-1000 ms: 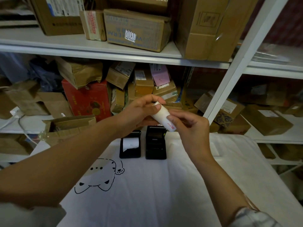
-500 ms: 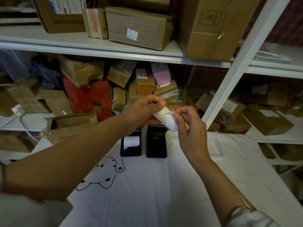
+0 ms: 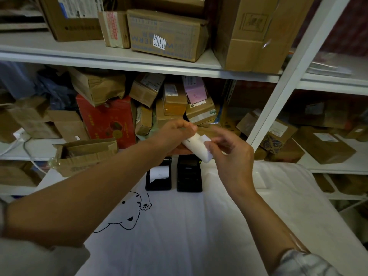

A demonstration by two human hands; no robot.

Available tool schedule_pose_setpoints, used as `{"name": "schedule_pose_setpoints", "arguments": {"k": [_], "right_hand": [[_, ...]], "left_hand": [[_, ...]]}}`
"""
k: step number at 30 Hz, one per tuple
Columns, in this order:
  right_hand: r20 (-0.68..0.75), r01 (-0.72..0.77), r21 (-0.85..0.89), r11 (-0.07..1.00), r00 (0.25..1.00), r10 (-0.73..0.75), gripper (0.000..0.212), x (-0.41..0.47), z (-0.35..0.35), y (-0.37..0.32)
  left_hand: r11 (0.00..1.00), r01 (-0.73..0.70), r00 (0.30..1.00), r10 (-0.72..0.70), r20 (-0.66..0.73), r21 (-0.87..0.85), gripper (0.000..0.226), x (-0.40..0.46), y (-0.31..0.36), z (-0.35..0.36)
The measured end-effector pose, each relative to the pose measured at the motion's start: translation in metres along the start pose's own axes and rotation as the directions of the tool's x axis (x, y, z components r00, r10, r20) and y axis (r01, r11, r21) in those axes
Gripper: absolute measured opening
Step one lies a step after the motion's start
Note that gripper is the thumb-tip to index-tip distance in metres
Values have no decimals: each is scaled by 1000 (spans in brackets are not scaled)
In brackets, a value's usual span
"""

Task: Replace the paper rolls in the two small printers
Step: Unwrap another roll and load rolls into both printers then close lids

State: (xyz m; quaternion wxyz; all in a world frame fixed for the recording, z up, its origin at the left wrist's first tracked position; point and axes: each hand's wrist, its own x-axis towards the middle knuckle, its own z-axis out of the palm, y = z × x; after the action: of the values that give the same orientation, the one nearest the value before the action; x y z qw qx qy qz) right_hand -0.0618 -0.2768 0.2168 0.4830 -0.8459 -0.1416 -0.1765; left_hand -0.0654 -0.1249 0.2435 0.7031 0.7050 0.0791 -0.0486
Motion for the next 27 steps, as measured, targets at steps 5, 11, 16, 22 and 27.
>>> {"name": "schedule_pose_setpoints", "arguments": {"k": [5, 11, 16, 22, 27], "right_hand": [[70, -37, 38, 999, 997, 35, 52, 1, -1, 2], [102, -53, 46, 998, 994, 48, 44, 5, 2, 6], [30, -72, 199, 977, 997, 68, 16, 1, 2, 5], [7, 104, 25, 994, 995, -104, 12, -7, 6, 10], [42, 84, 55, 995, 995, -86, 7, -8, 4, 12]], "left_hand": [[1000, 8, 1000, -8, -16, -24, 14, -1, -2, 1], [996, -34, 999, 36, 26, -80, 22, -2, 1, 2], [996, -27, 1000, 28, 14, -88, 14, -2, 0, 2], [996, 35, 999, -37, -24, -82, 18, 3, -1, 4], [992, 123, 992, -123, -17, 3, 35, 6, -5, 1]]}}
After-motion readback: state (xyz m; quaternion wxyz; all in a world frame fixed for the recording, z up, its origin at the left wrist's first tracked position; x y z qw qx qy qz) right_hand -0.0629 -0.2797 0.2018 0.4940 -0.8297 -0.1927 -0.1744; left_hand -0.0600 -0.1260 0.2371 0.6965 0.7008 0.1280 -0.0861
